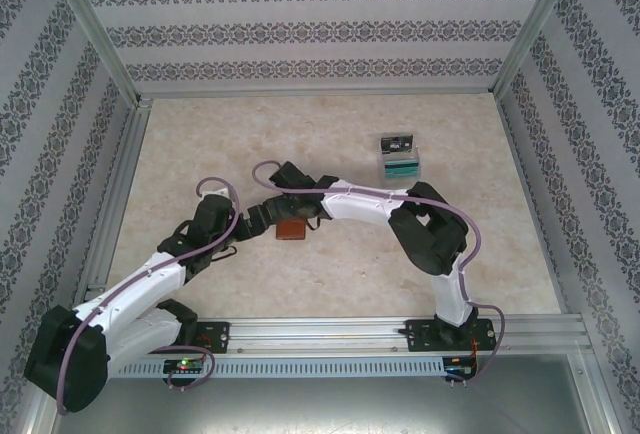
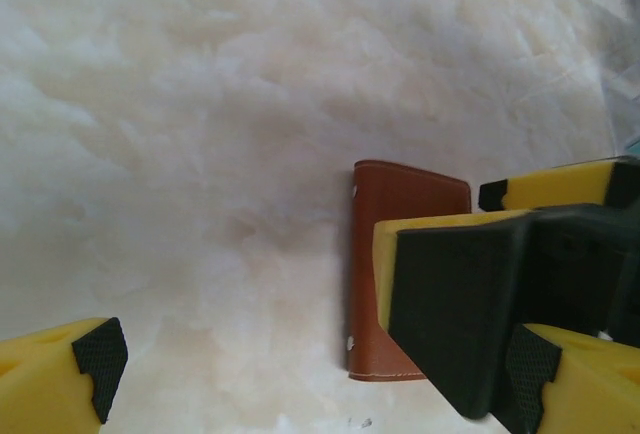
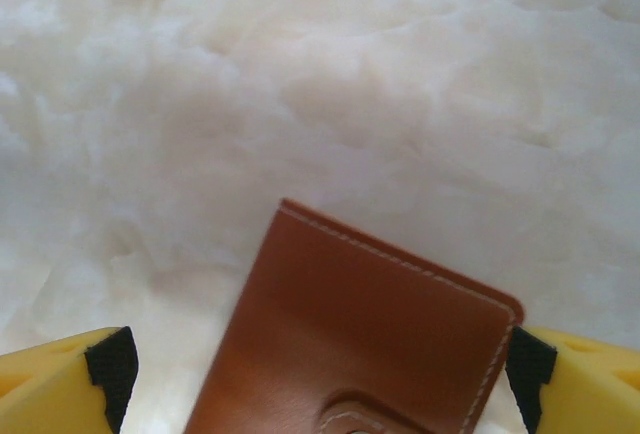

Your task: Take the credit cards out of the card holder

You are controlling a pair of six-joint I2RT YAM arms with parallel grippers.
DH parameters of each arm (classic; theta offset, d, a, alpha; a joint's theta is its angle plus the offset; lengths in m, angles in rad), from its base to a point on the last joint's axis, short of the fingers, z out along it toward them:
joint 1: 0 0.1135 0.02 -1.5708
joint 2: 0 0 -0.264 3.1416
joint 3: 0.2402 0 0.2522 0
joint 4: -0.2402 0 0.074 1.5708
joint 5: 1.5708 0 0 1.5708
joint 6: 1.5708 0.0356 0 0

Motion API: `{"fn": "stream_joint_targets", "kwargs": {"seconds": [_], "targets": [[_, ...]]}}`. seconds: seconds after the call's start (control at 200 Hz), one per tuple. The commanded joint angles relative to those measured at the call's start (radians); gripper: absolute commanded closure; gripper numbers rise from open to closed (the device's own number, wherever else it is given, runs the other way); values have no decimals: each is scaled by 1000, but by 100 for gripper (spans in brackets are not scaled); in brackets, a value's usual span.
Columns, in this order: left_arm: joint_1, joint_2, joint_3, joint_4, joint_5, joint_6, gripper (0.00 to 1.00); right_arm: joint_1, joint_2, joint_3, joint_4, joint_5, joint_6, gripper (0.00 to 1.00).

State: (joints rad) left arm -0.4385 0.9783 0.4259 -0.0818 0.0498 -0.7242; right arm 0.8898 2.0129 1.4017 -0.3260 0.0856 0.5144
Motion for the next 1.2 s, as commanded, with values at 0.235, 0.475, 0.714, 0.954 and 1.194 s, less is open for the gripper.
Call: {"fn": "stream_joint_targets", "kwargs": {"seconds": [0.235,0.475,0.714,0.954,1.194], "targets": [[-9,-91,-36,-36,-148,-76,1,88,-54,65,-194,254,-83,13],[-10,-321,-82,-171,-274,-123,1,114,12,118,-238,283,-83,31],[-10,-467,-116,-231,-300,-137,1,116,59,149,-262,255,-70,43],[-10,-469,-116,-248,-309,-150,1,116,88,144,-265,229,-55,50],[-10,-468,-118,-240,-291,-147,1,115,113,145,-269,235,-50,52]]}}
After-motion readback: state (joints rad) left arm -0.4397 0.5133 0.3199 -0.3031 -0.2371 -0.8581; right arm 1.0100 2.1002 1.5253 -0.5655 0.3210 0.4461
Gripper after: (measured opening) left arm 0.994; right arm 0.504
